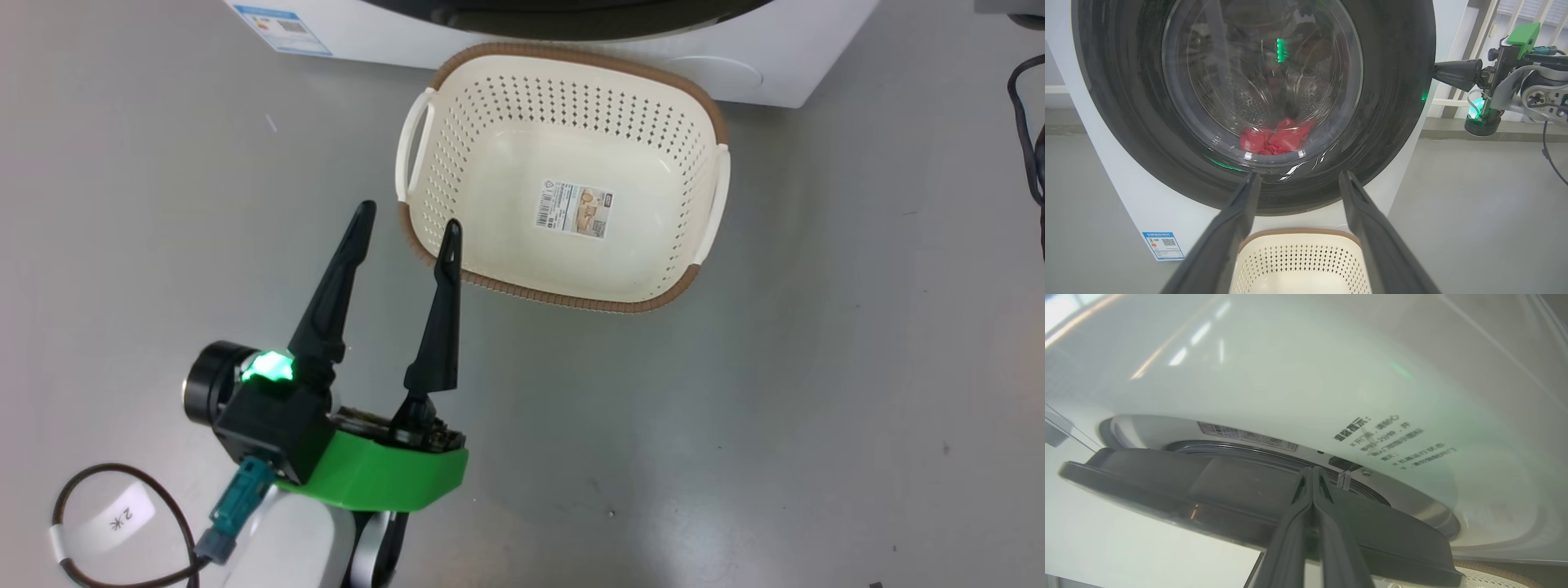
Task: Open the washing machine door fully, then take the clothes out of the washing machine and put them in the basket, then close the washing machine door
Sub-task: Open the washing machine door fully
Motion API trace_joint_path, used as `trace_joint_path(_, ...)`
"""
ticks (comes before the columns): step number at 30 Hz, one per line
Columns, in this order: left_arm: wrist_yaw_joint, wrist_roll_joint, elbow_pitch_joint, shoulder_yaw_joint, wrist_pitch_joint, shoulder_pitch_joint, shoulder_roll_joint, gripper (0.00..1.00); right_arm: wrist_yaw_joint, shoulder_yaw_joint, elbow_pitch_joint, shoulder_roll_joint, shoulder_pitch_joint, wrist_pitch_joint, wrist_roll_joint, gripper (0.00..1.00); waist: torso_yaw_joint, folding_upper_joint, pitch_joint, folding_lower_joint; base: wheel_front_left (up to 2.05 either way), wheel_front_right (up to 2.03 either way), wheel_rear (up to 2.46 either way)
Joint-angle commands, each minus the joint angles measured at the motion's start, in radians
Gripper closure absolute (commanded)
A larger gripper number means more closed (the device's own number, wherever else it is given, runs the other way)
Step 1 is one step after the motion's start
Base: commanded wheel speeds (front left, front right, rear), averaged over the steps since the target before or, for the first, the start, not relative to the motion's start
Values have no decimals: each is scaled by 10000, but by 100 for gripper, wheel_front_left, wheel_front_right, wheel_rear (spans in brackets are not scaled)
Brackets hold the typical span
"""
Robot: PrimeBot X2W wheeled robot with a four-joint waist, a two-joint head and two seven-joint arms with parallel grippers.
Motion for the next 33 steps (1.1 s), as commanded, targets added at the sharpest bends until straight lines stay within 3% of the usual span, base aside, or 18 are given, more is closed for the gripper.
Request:
trace_joint_path(1,69,-50,-209,256,-49,-106,128,0,-7,98,-218,39,-333,49,72,100,71,0,-1,0,0,0,0)
trace_joint_path(13,78,-13,-260,236,-49,-34,128,0,-7,257,223,-83,-726,199,138,100,402,0,113,0,0,0,0)
trace_joint_path(33,86,-54,-128,247,-49,-34,128,0,-7,666,-43,-201,-465,1819,708,100,315,0,71,0,0,0,0)
